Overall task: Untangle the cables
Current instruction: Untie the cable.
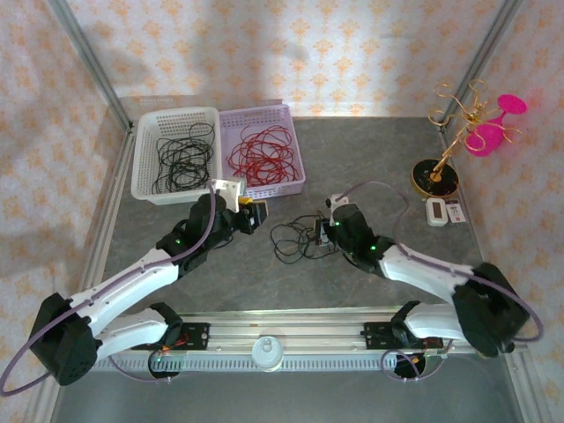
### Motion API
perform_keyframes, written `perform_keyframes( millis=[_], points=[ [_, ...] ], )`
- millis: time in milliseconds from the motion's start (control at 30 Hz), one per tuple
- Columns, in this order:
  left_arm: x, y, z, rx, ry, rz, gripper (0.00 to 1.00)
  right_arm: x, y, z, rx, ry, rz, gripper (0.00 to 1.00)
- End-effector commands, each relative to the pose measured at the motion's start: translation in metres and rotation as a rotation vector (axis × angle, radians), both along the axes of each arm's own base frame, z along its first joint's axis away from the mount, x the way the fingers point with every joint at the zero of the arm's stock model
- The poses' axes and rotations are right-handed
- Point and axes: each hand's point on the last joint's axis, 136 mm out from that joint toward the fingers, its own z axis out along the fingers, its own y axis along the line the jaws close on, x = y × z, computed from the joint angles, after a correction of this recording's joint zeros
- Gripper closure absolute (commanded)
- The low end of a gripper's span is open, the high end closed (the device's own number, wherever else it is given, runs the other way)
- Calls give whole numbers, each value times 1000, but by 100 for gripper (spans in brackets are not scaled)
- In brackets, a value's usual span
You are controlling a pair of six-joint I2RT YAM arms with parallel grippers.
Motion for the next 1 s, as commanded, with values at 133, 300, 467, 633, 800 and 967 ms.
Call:
perform_keyframes(
  millis=[133,300,467,633,800,967],
  points=[
    [-44,-41,55,-277,-146,-314,50,-19,0,117,129,-272,115,100],
    [-53,-50,65,-293,-188,-390,49,-37,17,146,188,-298,255,100],
    [-69,-66,58,-213,-225,-519,48,-47,38,160,255,-259,374,100],
    [-68,-76,52,-197,-301,-572,46,-43,43,169,301,-232,371,100],
    [-52,-77,49,-176,-350,-518,45,-47,48,182,332,-224,400,100],
    [-30,-64,38,-106,-351,-385,41,-51,45,188,337,-224,397,100]
  ],
)
